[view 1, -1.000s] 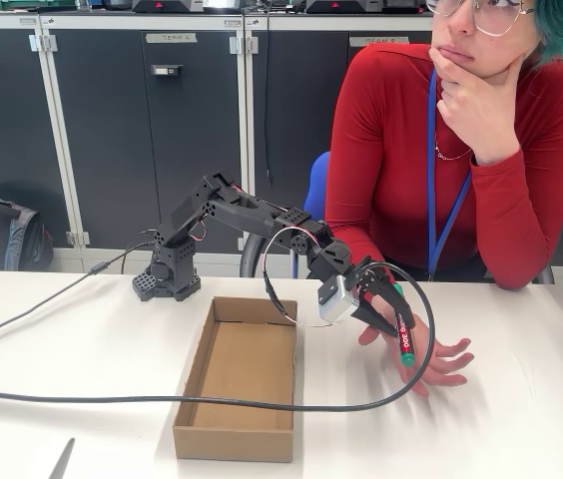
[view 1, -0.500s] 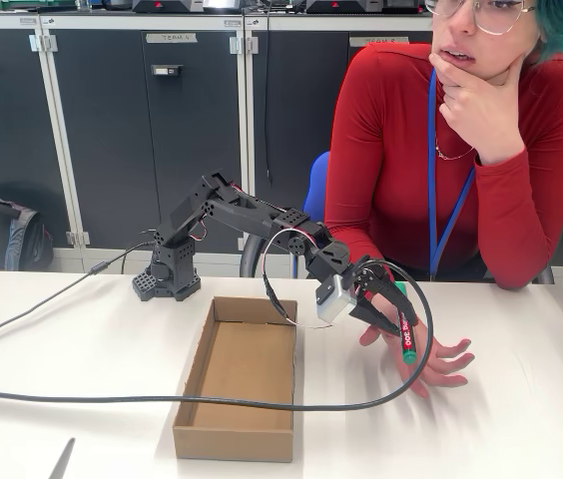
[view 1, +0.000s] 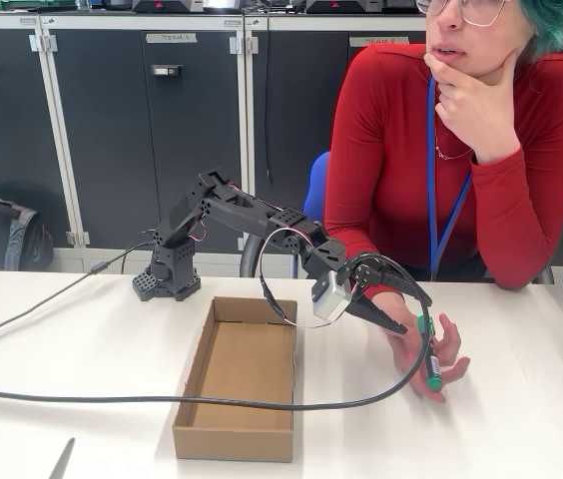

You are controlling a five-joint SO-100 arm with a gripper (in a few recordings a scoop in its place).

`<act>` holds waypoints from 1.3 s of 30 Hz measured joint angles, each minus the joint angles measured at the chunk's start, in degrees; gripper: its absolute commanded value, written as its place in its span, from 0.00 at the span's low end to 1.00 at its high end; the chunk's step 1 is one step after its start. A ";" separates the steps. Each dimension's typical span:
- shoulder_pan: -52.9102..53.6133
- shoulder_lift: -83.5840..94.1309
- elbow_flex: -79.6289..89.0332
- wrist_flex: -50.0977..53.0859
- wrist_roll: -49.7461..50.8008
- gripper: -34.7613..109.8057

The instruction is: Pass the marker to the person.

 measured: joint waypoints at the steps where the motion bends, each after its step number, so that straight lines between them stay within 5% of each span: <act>1: 0.00 0.26 0.00 0.00 0.00 0.47; 39: 1.67 11.07 6.86 10.81 -1.23 0.45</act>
